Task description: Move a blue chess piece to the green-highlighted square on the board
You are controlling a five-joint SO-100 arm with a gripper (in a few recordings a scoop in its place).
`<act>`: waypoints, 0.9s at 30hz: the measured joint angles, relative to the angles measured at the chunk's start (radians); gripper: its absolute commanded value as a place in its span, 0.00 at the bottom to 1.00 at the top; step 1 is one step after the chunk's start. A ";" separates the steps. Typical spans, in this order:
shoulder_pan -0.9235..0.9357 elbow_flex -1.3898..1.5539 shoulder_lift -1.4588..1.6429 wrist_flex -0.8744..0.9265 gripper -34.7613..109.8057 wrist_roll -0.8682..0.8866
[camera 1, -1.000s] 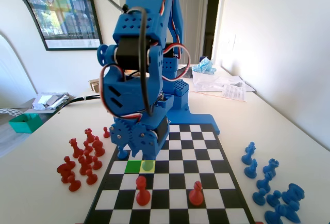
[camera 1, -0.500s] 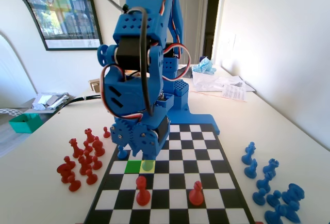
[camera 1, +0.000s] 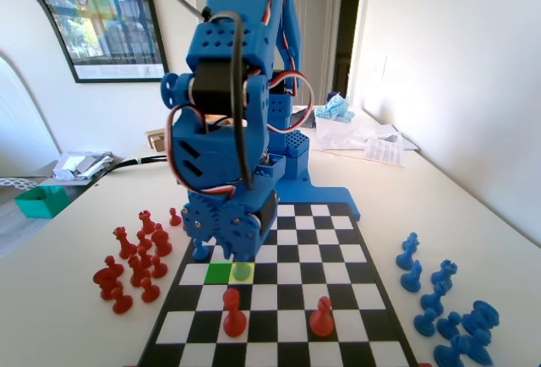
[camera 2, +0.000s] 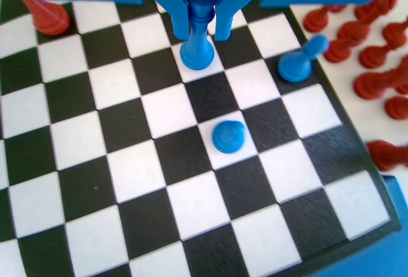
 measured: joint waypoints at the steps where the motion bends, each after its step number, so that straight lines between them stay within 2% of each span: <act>1: -0.003 -0.002 0.000 0.003 0.25 0.005; 16: 0.074 -0.137 0.000 0.153 0.25 0.021; 27: 0.123 -0.115 -0.034 0.077 0.25 -0.017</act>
